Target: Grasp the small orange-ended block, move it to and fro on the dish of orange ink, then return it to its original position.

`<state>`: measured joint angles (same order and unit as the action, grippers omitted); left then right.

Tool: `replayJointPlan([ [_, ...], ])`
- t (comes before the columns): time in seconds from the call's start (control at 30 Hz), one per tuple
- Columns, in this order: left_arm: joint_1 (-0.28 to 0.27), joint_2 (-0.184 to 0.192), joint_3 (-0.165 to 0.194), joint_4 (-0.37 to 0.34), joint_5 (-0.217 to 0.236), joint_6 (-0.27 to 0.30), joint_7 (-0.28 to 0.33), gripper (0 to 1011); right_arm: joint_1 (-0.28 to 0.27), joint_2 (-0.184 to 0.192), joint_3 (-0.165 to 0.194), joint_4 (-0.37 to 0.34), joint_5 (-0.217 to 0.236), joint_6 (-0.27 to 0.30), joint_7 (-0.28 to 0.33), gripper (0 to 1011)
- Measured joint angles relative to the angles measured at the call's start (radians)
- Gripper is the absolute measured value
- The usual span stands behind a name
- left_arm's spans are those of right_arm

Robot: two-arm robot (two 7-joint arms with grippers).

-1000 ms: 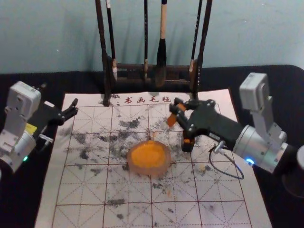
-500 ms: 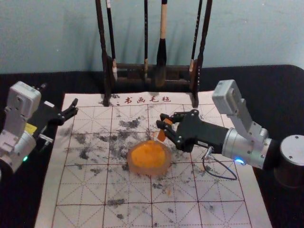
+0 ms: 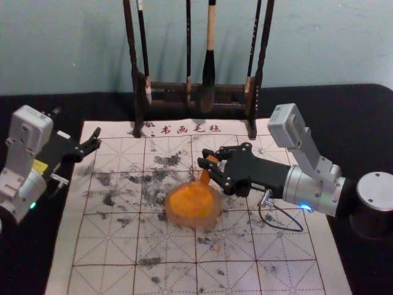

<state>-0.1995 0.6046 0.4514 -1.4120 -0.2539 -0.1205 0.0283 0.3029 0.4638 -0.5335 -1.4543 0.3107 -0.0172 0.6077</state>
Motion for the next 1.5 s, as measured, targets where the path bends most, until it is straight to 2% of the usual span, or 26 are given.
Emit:
replayJointPlan([
  [0.33,0.0,0.0,0.0,0.0,0.0,0.0,0.0,1001,0.002,0.002,-0.007,0.008,0.003,-0.019,0.001,142],
  [1.23,0.0,0.0,0.0,0.0,0.0,0.0,0.0,1001,0.073,-0.055,-0.069,0.122,-0.048,-0.017,0.018,143],
  [1.5,0.0,0.0,0.0,0.0,0.0,0.0,0.0,1001,0.092,-0.08,-0.077,0.146,-0.056,0.009,0.008,143],
])
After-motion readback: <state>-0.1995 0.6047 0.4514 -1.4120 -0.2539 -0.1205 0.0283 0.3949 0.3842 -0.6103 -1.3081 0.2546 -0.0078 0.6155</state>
